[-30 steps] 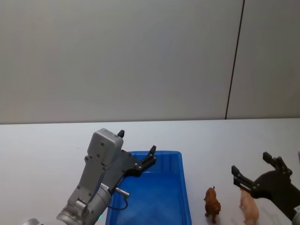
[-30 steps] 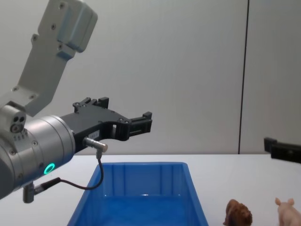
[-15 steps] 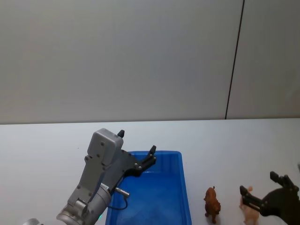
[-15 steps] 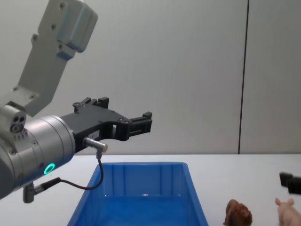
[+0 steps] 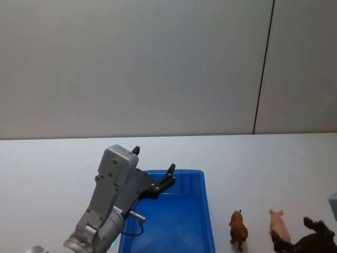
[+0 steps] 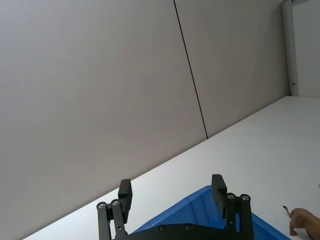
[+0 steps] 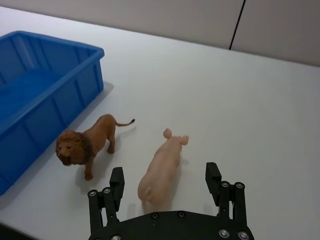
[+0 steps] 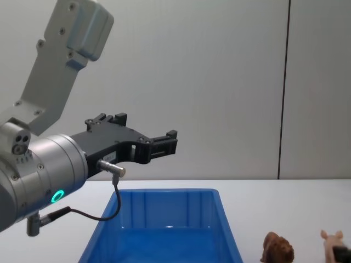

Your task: Pick up the two dolls from the table and place them into the box.

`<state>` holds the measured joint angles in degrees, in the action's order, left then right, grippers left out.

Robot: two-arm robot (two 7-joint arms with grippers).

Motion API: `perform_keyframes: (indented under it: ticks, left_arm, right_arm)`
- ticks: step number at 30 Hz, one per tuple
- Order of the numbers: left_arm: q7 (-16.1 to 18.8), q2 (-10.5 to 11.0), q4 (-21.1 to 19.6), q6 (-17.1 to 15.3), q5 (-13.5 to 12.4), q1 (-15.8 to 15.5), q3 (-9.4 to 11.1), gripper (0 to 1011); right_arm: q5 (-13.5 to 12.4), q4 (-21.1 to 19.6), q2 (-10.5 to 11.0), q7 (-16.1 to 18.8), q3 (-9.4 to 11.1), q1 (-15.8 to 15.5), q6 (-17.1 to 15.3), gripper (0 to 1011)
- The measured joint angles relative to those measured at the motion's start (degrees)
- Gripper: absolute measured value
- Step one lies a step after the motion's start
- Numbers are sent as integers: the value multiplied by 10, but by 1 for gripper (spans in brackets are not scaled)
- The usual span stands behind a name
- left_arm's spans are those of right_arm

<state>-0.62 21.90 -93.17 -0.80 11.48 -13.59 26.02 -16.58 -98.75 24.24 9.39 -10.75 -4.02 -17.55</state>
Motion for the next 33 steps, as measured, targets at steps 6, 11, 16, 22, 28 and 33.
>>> perform_keyframes:
  ticks: [6, 11, 16, 22, 28, 33]
  left_arm:
    - [0, 0, 0, 0, 0, 0, 0, 1003]
    - [0, 0, 0, 0, 0, 0, 0, 1003]
    - [0, 0, 0, 0, 0, 0, 0, 1003]
    - [0, 0, 0, 0, 0, 0, 0, 1003]
    - [0, 0, 0, 0, 0, 0, 0, 1003]
    - [0, 0, 0, 0, 0, 0, 0, 1003]
  right_arm:
    - [-11, 18, -7, 6, -3, 4, -12, 1001]
    - [-19, 32, -14, 13, -6, 10, -16, 1001]
    - [-24, 45, -22, 17, -9, 15, -17, 960]
    - [-28, 55, -28, 16, -11, 21, -17, 795]
    - [-29, 66, -36, 4, -12, 27, -17, 603]
    - [-30, 71, -40, -8, -12, 31, -16, 443]
